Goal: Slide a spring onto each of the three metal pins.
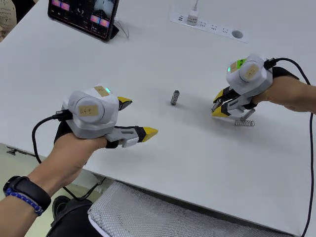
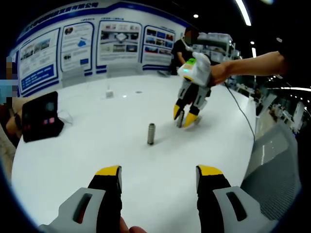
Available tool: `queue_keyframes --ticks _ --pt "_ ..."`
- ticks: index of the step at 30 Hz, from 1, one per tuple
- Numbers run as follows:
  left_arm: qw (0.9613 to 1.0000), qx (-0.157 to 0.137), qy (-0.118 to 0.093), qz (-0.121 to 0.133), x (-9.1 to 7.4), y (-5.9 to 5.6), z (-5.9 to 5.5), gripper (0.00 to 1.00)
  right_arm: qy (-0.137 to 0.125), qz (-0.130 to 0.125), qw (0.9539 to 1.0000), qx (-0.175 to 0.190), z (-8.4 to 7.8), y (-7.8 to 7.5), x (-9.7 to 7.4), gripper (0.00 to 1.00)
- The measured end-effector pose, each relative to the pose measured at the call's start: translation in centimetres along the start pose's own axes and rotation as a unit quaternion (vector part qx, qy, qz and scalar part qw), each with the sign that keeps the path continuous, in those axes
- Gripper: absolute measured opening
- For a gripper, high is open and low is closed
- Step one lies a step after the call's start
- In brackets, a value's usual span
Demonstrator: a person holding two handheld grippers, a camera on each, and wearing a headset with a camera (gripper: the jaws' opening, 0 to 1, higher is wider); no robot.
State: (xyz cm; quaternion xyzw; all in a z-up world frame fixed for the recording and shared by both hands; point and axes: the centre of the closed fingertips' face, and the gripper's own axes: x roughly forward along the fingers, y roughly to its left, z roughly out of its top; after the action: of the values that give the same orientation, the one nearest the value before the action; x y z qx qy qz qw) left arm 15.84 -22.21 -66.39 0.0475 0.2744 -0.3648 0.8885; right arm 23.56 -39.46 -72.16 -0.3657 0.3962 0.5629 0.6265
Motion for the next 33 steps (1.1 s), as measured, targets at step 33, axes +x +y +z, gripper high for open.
queue_keyframes --ticks 33 --pt "0.9998 0.008 -0.007 -0.017 1.0 -1.9 1.4 0.64 -0.166 -0.115 0.9621 0.183 -1.0 0.1 -6.8 0.66"
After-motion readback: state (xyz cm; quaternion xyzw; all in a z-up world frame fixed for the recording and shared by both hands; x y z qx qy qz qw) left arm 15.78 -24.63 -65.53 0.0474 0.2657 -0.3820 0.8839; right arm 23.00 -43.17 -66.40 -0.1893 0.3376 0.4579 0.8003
